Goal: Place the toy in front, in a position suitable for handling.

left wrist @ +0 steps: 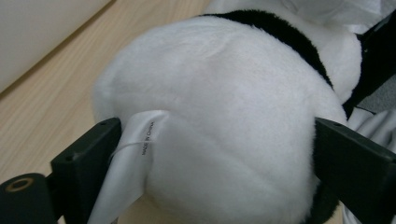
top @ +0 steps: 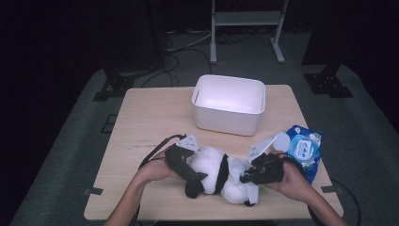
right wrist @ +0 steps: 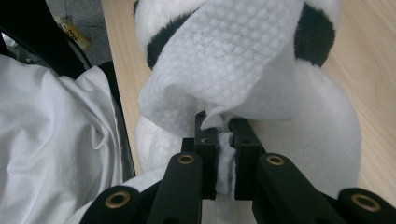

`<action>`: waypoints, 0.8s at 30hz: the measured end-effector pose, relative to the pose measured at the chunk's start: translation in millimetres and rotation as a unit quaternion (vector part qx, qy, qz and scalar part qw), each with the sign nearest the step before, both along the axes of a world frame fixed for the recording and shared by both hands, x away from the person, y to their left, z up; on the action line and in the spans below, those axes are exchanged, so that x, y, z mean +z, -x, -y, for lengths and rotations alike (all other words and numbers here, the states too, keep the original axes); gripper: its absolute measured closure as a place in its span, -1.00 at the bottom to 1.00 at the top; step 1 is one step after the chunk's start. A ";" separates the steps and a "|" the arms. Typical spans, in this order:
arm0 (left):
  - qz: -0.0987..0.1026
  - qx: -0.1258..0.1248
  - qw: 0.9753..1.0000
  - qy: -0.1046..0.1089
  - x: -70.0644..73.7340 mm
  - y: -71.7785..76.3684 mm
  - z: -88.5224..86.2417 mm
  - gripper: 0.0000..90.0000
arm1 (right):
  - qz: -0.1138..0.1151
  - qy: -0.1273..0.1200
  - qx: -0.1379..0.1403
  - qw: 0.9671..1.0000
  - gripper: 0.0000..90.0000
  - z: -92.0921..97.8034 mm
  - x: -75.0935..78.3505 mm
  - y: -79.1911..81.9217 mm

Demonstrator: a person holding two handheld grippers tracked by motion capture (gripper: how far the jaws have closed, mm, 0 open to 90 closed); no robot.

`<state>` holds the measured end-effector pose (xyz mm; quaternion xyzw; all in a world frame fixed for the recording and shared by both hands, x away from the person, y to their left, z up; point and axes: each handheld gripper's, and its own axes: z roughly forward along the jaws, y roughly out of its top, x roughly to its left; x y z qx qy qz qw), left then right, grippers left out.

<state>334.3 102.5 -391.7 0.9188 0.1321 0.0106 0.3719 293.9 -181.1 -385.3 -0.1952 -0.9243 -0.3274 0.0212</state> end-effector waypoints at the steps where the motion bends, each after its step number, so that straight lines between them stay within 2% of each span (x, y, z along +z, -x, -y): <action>1: 0.005 -0.006 1.000 -0.005 -0.8 2.7 -2.0 -0.84 | 0.002 0.001 0.003 1.000 0.85 -1.2 0.0 -0.4; 7: 0.007 -0.001 1.000 -0.016 -3.9 10.7 -13.0 -0.81 | 0.021 0.009 0.010 1.000 0.86 -12.5 1.4 -2.1; 14: 0.018 0.032 0.999 -0.022 -4.1 14.5 -31.8 -0.82 | 0.028 0.007 0.011 1.000 0.86 -31.1 1.3 -13.7; 18: 0.026 0.051 0.998 -0.025 -4.3 13.6 -46.5 -0.81 | 0.041 0.010 0.019 0.999 0.86 -47.2 1.2 -20.9; 24: 0.038 0.064 0.997 -0.028 -5.8 11.8 -57.7 -0.81 | 0.038 0.009 0.022 0.999 0.85 -63.3 2.0 -31.9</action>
